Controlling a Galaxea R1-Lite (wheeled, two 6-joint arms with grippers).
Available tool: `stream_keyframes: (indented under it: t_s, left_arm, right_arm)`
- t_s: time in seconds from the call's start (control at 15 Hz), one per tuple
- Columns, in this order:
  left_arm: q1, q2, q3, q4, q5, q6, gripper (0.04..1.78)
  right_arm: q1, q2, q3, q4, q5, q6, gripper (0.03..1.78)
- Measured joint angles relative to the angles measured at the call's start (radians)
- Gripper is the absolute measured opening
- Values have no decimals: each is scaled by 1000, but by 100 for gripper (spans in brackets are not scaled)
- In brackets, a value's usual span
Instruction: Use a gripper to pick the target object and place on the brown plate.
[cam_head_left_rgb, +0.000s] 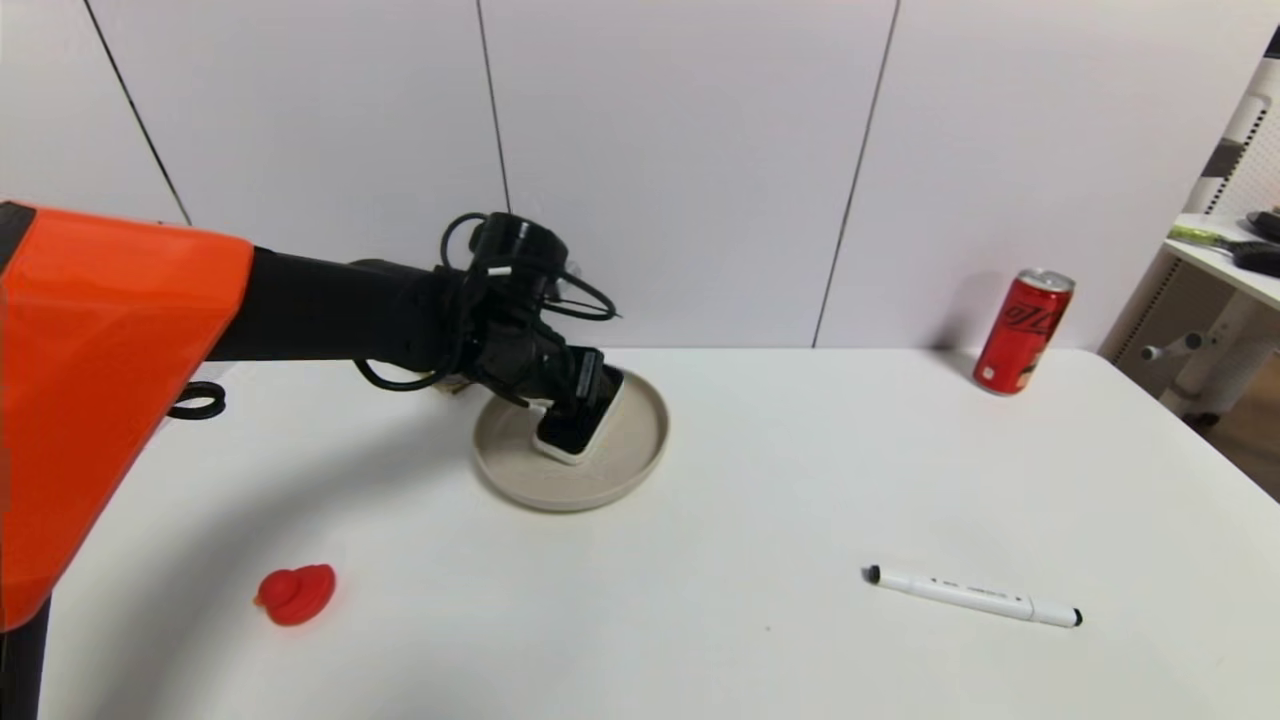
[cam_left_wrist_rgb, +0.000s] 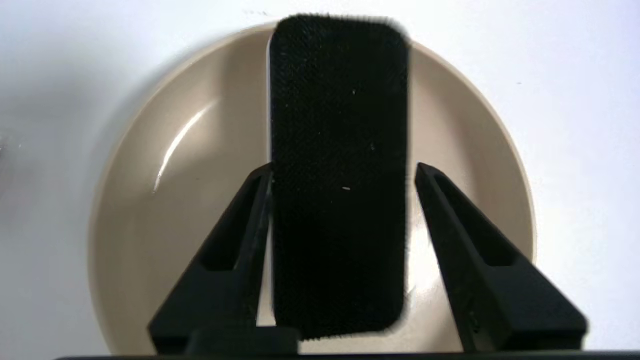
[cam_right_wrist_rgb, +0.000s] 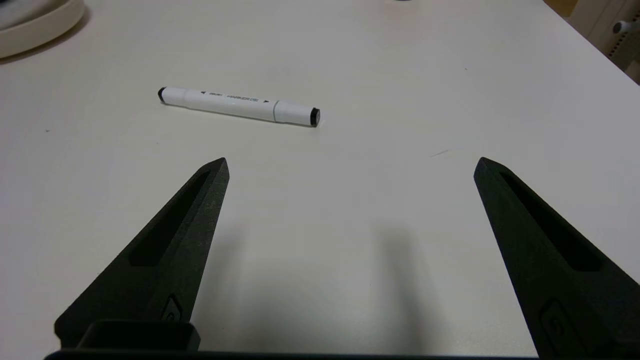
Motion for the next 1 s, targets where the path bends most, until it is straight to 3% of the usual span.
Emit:
stream_keyframes:
  t_s: [0.27, 0.67, 0.87, 1.0]
  left_arm:
    - [14, -10, 3, -3, 0, 58, 134]
    - [54, -175, -26, -2, 17, 114, 153]
    - [172, -344, -4, 4, 25, 230, 159]
    - [262, -478, 82, 4, 26, 314, 162]
  right_arm:
    - [0, 0, 0, 0, 0, -1, 169]
    - [0, 0, 0, 0, 0, 0, 169]
    - [0, 0, 0, 0, 0, -1, 169]
    - [0, 0, 0, 0, 0, 0, 169]
